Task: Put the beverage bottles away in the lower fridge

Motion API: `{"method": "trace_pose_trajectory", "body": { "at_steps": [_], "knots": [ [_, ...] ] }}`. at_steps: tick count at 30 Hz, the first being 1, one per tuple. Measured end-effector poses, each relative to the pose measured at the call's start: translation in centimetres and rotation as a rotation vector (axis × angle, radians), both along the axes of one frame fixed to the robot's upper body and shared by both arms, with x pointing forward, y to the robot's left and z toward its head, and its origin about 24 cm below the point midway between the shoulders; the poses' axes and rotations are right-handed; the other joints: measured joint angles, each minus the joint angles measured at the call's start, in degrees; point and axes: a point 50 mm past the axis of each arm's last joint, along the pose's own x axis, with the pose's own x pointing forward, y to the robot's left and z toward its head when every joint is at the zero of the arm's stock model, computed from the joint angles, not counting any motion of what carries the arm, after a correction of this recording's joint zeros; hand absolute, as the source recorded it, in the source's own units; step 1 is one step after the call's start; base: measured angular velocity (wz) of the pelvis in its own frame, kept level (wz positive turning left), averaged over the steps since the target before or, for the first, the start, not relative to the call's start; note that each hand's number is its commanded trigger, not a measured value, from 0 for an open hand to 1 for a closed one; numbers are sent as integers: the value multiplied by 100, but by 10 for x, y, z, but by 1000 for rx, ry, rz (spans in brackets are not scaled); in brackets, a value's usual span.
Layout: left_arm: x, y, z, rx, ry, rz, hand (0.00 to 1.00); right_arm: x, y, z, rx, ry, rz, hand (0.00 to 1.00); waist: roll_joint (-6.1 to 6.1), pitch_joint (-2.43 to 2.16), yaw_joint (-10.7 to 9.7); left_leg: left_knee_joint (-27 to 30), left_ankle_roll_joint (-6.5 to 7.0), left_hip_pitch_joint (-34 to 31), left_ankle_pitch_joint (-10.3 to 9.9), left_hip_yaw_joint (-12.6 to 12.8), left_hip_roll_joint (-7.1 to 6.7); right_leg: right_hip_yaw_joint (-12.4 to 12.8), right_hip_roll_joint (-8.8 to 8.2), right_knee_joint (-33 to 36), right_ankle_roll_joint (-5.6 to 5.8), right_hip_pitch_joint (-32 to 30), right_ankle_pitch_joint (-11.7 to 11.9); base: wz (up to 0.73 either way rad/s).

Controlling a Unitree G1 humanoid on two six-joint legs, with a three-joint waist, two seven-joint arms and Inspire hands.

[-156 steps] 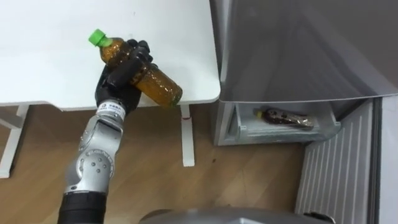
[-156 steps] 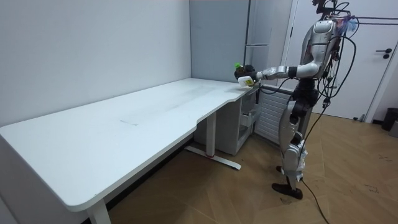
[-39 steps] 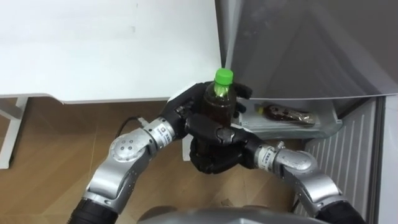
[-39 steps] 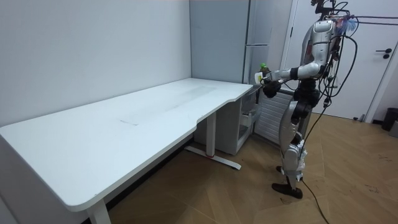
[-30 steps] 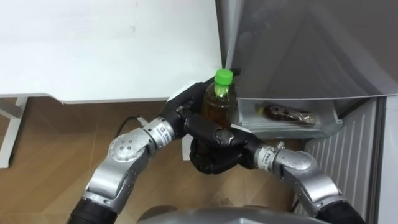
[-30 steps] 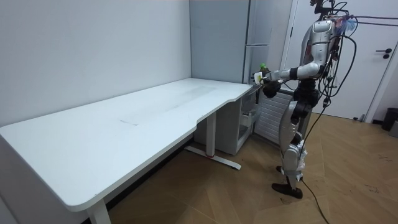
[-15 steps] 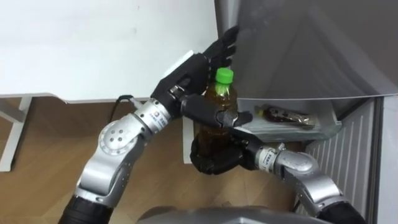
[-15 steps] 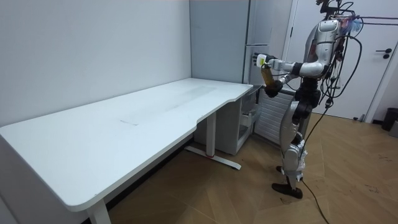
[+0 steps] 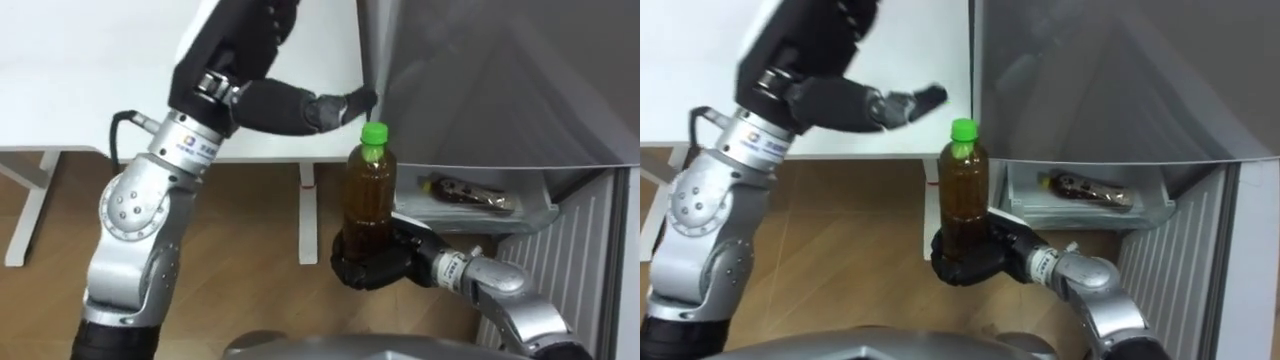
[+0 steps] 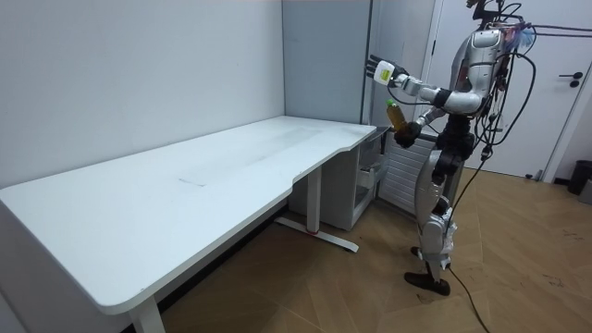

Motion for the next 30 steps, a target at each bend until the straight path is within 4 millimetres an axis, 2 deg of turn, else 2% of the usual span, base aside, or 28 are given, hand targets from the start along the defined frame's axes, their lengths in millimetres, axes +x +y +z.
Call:
{"method": "trace_pose_trajectory", "body": {
  "at_steps": [5, 8, 12, 14, 17, 19, 23, 27, 30],
  "knots": [
    [-1, 21, 10, -22, -52, 147, 0, -6, -10, -2, -5, 14, -44, 100, 12, -19, 171, -1, 0, -4, -1, -84, -8, -44, 5, -33, 0, 29, 0, 6],
    [-4, 33, 17, -47, -102, 242, 0, -8, -14, -3, -9, 21, -54, 100, 68, -41, 272, 0, 0, 4, -1, -98, -5, -116, 5, -39, -2, 31, 1, 2],
    [-5, 48, 17, -89, -107, 368, 0, -9, -19, -2, -49, 12, -50, 100, 169, -15, 402, -51, -1, 76, 0, -108, -11, -132, 1, -35, -2, 69, 1, 1],
    [-4, 53, 13, -105, -88, 415, 0, -9, -18, -2, -67, 7, -36, 100, 171, -17, 438, -98, -4, 79, 2, -112, -11, -134, 6, -35, -1, 82, 1, 0],
    [-4, 63, -3, -117, -13, 498, 0, -9, -19, -2, -74, 6, -40, 100, 156, -19, 477, -102, -4, 77, 2, -146, -12, -159, 1, -49, 2, 94, -2, 4],
    [-3, 74, -19, -127, 60, 583, 0, -11, -20, -3, -76, 11, -61, 100, 105, -52, 529, -80, -6, 90, 5, -181, -20, -202, -2, -125, 1, 128, -1, 6],
    [-9, 96, -53, -142, 206, 761, 0, -24, -26, -9, -91, 45, -111, 100, 87, -64, 570, -87, -6, 198, 5, -191, -18, -220, -4, -138, 1, 249, -1, 1],
    [-20, 112, -102, -134, 419, 929, 0, -25, -27, -11, -107, 49, -142, 100, 97, -52, 596, -113, -6, 179, 4, -196, -19, -214, -1, -137, 2, 229, -1, 0],
    [-41, 121, -143, -167, 615, 1019, 0, -29, -27, -15, -114, 78, -165, 100, 113, -53, 632, -238, -12, 279, 7, -152, -17, -170, 9, -140, 2, 271, -1, -9]
  ]
}}
